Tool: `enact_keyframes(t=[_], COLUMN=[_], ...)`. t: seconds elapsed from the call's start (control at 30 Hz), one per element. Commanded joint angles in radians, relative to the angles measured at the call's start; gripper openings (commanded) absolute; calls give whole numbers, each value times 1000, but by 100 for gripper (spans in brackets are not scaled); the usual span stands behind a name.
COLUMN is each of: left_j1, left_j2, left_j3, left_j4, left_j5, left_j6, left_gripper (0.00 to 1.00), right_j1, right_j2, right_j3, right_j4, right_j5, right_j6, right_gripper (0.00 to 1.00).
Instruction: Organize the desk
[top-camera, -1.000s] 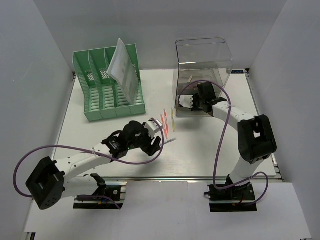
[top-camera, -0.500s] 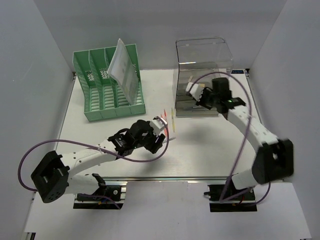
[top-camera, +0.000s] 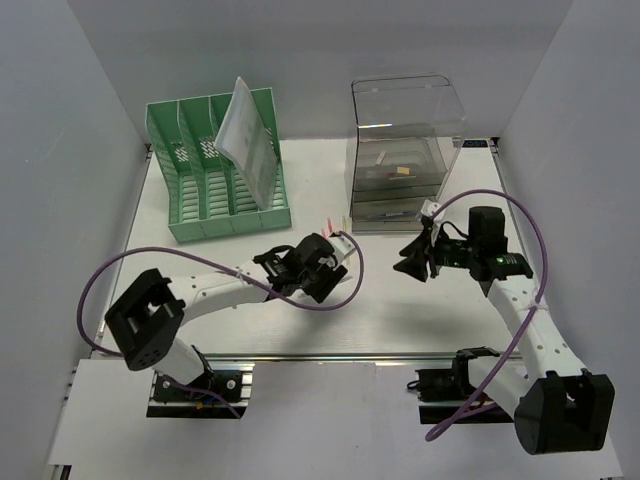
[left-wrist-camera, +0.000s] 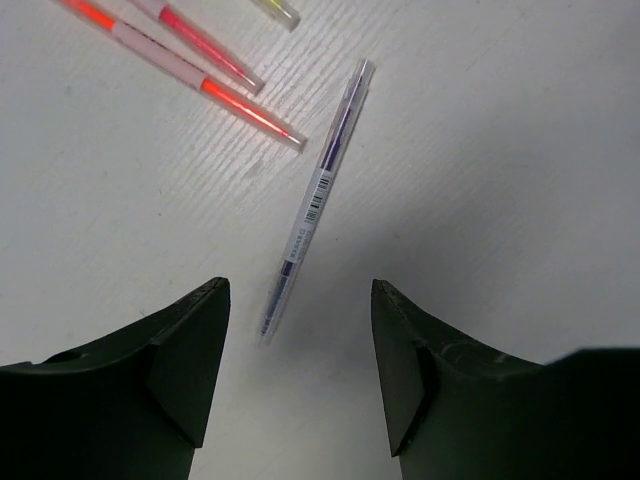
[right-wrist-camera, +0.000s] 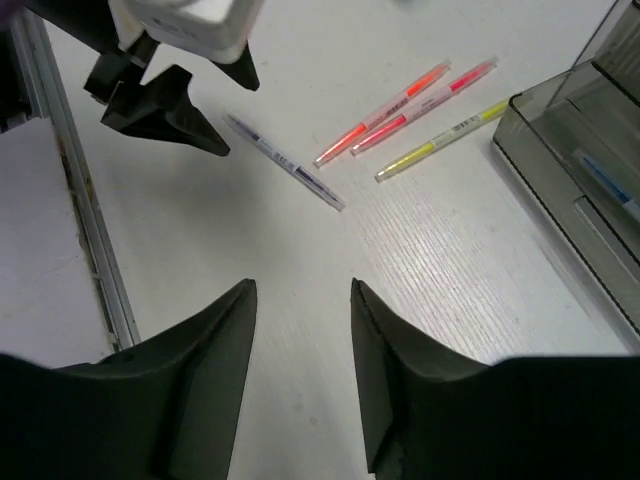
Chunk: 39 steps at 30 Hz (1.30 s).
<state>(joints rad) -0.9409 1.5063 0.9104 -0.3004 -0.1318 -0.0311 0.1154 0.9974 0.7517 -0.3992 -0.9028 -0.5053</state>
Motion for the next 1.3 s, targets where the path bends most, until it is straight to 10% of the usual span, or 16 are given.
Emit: enact_keyframes(t=[0.0, 0.67, 1.1, 1.27], left_j1=[-13, -1, 8, 8], left_j2=[50, 301, 351, 336], left_j3=[68, 232, 206, 160], left_j4=[-57, -132, -138, -103], left_j5=[-29, 47, 130, 130], left_j6=[2, 143, 178, 171], left_gripper=[69, 62, 37, 12], right_j1=[-49, -143, -197, -226], right_j2=[-40, -92, -95, -97], right_j3=[-9, -40, -51, -54], right_j4=[20, 56, 63, 63], right_j5=[-108, -57, -77, -90], right_j6=[19, 53, 56, 56], right_gripper=[48, 42, 38, 38])
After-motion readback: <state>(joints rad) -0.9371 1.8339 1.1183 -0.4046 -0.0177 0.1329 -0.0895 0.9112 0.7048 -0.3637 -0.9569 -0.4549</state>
